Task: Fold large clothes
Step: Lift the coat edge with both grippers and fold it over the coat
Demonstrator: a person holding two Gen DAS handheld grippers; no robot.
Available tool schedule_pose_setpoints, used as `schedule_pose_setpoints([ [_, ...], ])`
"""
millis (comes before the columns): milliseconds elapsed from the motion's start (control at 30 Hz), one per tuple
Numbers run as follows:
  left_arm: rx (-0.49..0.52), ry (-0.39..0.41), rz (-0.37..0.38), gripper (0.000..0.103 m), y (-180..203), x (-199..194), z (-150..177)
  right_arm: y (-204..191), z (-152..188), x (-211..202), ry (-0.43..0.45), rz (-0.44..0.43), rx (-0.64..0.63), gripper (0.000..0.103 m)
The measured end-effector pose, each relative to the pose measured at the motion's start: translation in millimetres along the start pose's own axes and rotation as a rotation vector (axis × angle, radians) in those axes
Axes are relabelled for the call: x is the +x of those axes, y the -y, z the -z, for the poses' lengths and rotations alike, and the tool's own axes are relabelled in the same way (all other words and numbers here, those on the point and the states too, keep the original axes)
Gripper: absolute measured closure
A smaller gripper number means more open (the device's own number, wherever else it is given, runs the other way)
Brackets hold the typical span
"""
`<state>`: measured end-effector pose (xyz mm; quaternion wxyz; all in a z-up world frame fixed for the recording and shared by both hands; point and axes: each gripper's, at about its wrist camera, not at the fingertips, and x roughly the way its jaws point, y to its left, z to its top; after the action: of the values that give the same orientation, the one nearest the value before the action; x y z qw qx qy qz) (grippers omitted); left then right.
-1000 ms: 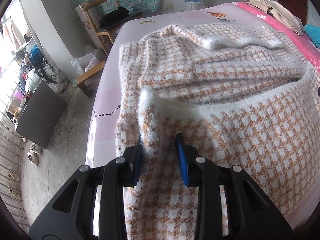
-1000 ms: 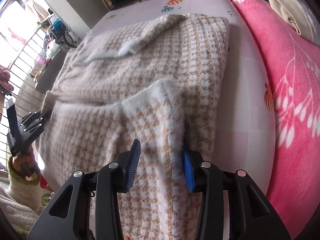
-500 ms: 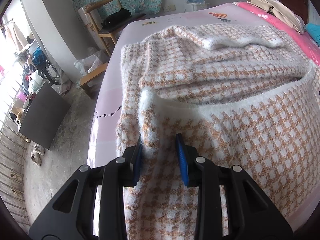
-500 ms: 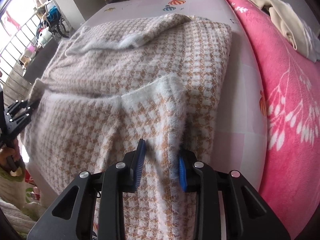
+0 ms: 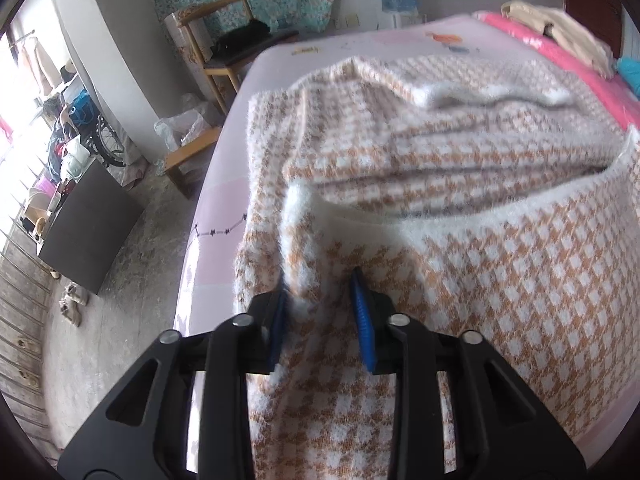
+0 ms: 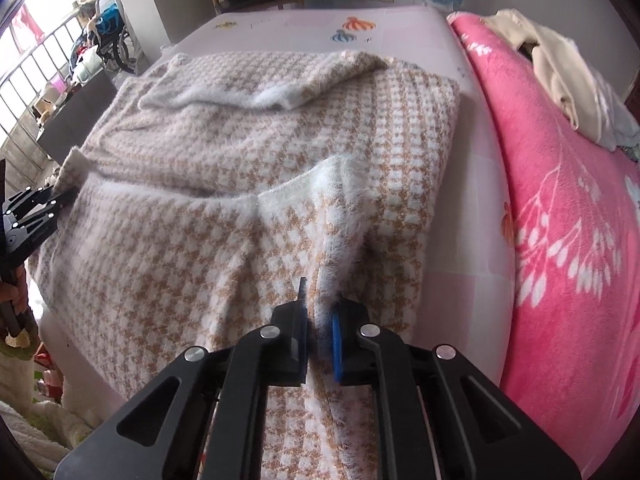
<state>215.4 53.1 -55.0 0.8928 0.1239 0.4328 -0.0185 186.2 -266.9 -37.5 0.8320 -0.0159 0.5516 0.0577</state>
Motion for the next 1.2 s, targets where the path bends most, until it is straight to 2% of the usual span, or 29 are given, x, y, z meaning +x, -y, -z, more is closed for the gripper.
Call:
schedule_pose_setpoints([
  [100, -0.026, 0.032, 0.011, 0.092, -8.7, -4.4, 3.3, -4.5, 4.3, -13.6, 0.049, 0.016, 0.000, 0.095],
  [167, -0.027, 0.068, 0.013, 0.094, -11.5, -14.8, 4.7, -7.8, 9.0, -27.7, 0.092, 0.026, -0.001, 0.095],
  [367, -0.048, 0.224, -0.016, 0.096, -21.2, -76.8, 6.3, -13.3, 21.7, -83.5, 0.266, 0.038, 0.025, 0.096],
  [467, -0.060, 0.283, 0.004, 0.096, -32.8, -101.0, -7.4, -11.4, 11.3, -106.6, 0.345, 0.035, 0.020, 0.096],
  [600, -0.079, 0.348, 0.050, 0.096, -51.7, -112.0, -55.2, -1.9, -31.7, -122.5, 0.437, 0.040, -0.019, 0.096],
  [733, -0.084, 0.379, 0.065, 0.096, -64.4, -89.6, -122.0, 18.6, -91.7, -115.3, 0.476, 0.040, -0.021, 0.096],
  [800, -0.069, 0.356, 0.074, 0.096, -62.9, -66.9, -151.7, 34.8, -125.2, -97.2, 0.457, 0.020, 0.002, 0.096],
  [867, -0.064, 0.300, 0.098, 0.096, -60.2, -31.5, -180.8, 51.1, -154.5, -67.3, 0.413, 0.010, 0.027, 0.096],
  [933, -0.060, 0.200, 0.120, 0.096, -54.9, 17.7, -202.4, 66.1, -174.0, -31.2, 0.350, -0.005, 0.061, 0.096],
  [1033, -0.066, 0.031, 0.169, 0.092, -48.7, 81.7, -209.5, 87.5, -189.6, 34.6, 0.201, -0.038, 0.122, 0.094],
  [1067, -0.069, -0.043, 0.175, 0.087, -47.1, 105.9, -208.1, 95.1, -190.7, 56.3, 0.132, -0.070, 0.149, 0.094],
  [1133, -0.108, -0.131, 0.183, 0.071, -53.7, 132.3, -202.5, 107.6, -188.4, 75.4, 0.078, -0.085, 0.198, 0.075],
  [1200, -0.180, -0.103, 0.214, 0.058, -68.4, 124.0, -198.1, 111.9, -186.2, 62.6, 0.127, -0.062, 0.200, 0.069],
])
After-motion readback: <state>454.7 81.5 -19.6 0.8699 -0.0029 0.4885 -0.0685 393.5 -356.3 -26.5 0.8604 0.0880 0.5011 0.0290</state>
